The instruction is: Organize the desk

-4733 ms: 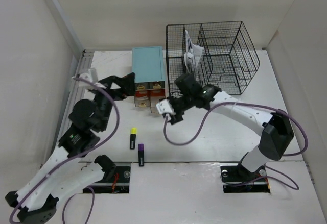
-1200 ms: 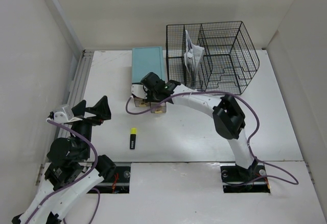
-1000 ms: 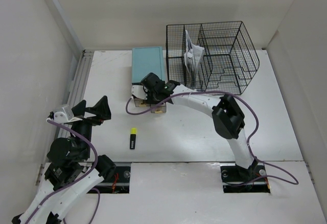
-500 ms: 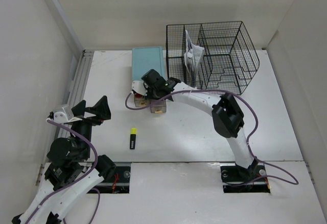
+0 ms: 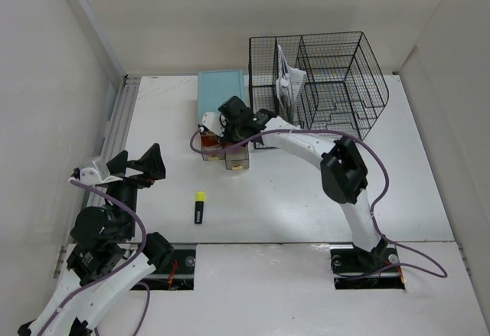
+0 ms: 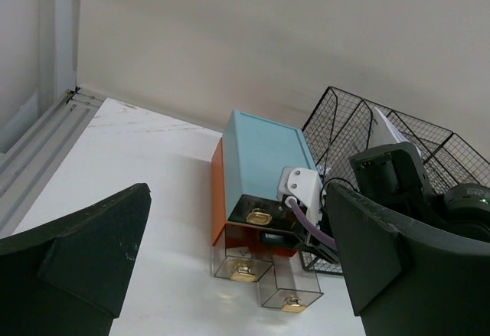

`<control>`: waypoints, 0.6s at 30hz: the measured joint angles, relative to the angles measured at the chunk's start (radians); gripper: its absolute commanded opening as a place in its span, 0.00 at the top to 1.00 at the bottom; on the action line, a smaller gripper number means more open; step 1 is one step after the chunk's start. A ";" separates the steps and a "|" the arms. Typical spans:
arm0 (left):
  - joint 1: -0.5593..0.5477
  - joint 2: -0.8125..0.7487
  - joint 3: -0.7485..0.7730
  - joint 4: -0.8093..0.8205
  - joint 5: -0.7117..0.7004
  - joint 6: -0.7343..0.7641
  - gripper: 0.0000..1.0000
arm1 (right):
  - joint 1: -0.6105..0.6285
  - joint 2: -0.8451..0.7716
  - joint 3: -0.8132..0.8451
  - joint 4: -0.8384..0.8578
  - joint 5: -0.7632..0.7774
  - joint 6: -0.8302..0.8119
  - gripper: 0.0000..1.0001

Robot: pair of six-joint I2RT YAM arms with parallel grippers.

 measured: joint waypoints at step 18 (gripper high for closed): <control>0.000 0.000 0.000 0.000 -0.010 0.000 0.00 | -0.009 -0.010 -0.043 -0.047 -0.126 0.059 0.78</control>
